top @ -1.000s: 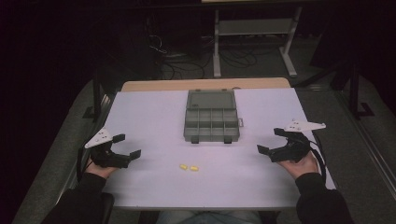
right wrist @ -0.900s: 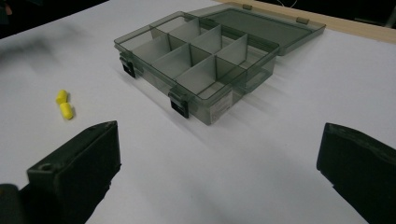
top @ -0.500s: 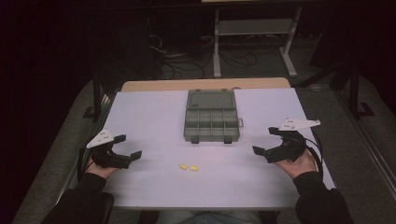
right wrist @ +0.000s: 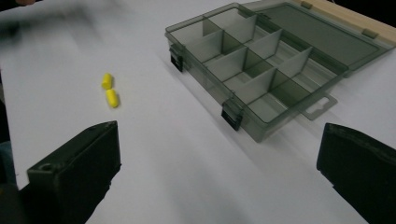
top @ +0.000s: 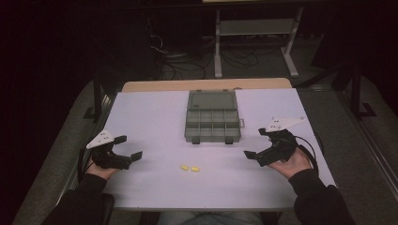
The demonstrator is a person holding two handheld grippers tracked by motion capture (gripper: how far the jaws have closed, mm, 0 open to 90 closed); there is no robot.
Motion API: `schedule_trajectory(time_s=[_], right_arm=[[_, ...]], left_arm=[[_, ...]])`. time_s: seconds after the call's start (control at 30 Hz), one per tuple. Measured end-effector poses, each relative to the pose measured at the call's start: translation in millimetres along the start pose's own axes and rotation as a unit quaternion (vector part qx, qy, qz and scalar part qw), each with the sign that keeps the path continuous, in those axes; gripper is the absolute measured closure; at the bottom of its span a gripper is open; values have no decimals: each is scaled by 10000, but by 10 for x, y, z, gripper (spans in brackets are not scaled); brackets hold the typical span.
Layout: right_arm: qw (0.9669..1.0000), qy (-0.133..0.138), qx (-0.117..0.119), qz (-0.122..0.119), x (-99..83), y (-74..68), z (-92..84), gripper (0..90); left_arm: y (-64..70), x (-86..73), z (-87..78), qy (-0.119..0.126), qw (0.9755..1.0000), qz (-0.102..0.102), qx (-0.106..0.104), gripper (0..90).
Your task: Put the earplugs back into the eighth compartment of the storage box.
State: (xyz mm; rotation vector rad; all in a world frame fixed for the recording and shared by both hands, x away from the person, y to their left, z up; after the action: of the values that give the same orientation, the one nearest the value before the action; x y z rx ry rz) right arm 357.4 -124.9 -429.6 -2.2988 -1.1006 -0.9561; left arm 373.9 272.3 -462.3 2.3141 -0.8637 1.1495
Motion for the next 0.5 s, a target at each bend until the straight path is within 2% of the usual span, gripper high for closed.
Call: schedule_trajectory(time_s=[0.5], right_arm=[[9987,-316,262,-314,97,-217,172,0]], left_arm=[[-2,-5,1,-19,10000,8,-7,0]])
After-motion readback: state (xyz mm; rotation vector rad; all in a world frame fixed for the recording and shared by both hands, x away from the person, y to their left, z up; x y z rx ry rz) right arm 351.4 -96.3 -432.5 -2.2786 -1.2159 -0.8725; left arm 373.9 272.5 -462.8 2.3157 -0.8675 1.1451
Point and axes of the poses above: each handheld gripper's, and its own axes: z roughly forward along the jaws, x roughly out of its top, y roughly to its right, the point moved 10 cm from there along z, roughly forward along the jaws, and after that the axes turned 6 degrees about -y, right-handed, at the moved point
